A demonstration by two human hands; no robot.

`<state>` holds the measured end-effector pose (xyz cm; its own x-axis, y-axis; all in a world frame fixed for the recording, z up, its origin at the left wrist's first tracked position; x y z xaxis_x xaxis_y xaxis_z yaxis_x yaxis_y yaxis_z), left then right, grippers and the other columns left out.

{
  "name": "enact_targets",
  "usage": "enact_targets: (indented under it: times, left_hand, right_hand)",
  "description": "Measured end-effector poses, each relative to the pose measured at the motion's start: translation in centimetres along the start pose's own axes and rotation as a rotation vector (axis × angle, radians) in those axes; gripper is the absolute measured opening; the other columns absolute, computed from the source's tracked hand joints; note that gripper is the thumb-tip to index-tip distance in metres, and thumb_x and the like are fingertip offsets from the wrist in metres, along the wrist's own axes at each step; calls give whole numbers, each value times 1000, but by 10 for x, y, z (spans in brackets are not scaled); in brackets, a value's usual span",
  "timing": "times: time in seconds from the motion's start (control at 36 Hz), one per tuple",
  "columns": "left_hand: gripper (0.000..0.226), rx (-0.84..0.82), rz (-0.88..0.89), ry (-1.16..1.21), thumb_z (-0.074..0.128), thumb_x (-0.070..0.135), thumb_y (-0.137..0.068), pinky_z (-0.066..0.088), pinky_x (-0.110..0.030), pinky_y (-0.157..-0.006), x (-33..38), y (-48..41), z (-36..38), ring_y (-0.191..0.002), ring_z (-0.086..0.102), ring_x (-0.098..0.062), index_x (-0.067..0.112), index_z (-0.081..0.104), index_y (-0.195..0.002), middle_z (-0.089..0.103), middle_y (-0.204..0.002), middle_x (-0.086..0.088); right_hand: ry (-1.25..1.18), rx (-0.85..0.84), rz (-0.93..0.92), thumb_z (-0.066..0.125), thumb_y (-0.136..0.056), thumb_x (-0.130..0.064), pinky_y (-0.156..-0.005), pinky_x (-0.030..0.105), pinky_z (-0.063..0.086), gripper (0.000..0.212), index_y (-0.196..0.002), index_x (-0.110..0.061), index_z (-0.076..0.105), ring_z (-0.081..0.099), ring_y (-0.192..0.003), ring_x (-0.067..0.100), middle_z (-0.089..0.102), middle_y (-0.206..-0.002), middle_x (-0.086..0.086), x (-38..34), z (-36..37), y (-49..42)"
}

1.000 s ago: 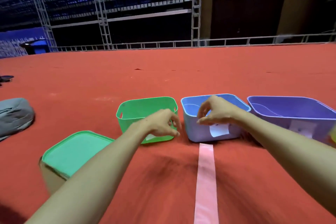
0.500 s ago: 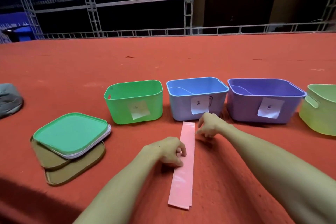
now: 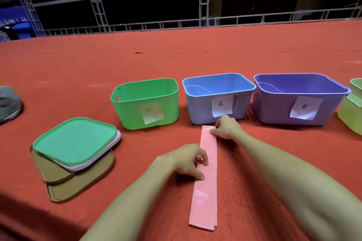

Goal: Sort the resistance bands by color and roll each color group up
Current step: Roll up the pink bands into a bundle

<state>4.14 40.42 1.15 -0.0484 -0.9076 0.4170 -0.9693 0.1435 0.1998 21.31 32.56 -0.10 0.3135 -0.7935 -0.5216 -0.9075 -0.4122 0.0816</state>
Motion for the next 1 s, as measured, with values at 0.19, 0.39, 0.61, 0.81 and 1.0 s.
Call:
enact_targets:
  times: [0.19, 0.39, 0.61, 0.81, 1.0]
  left_hand:
    - [39, 23, 9, 34, 79, 26, -76, 48, -35, -90, -2, 7, 5, -97, 57, -22, 17, 66, -111, 50, -106, -2]
    - [39, 50, -28, 3, 76, 27, -78, 44, -37, -97, 0, 11, 9, -104, 54, -23, 20, 64, -115, 50, -114, -7]
    - [44, 84, -118, 63, 70, 33, -84, 34, -36, -106, -7, 24, 20, -117, 39, -24, 31, 56, -125, 39, -123, -4]
    - [57, 66, -137, 72, 71, 34, -82, 33, -38, -103, 8, 35, 27, -116, 33, -24, 40, 46, -133, 37, -126, -5]
    - [73, 126, -171, 202, 68, 20, -81, 43, -37, -97, 25, 56, 28, -107, 48, -27, 44, 33, -140, 44, -116, -5]
  right_hand:
    - [-174, 89, 66, 78, -68, -30, -80, 32, 50, 19, -70, -22, 61, 62, -93, 25, 69, -93, 6, 8, 1, -4]
    - [-257, 127, 52, 75, -69, -16, -71, 27, 48, 15, -63, -17, 60, 63, -83, 23, 67, -73, 1, -1, 0, 6]
    - [-382, 233, -58, 69, -76, -5, -67, 23, 42, 12, -78, -15, 63, 61, -75, 21, 64, -72, 1, -10, -12, 27]
    - [-508, 380, -195, 67, -71, 2, -68, 42, 55, 40, -70, -26, 38, 54, -65, 22, 58, -68, -1, -19, -53, 50]
    - [-585, 465, -302, 58, -74, 9, -56, 24, 44, 34, -63, -23, 53, 52, -52, 3, 59, -61, -7, -30, -103, 76]
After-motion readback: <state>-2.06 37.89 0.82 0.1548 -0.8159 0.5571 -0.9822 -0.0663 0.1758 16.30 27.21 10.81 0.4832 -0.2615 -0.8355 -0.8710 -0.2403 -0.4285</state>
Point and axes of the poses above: each hand's wrist, its own y-axis away from the middle knuckle, its own z-axis out of the palm, x = y × z, the point moved 7 cm from there along -y, towards the middle knuckle
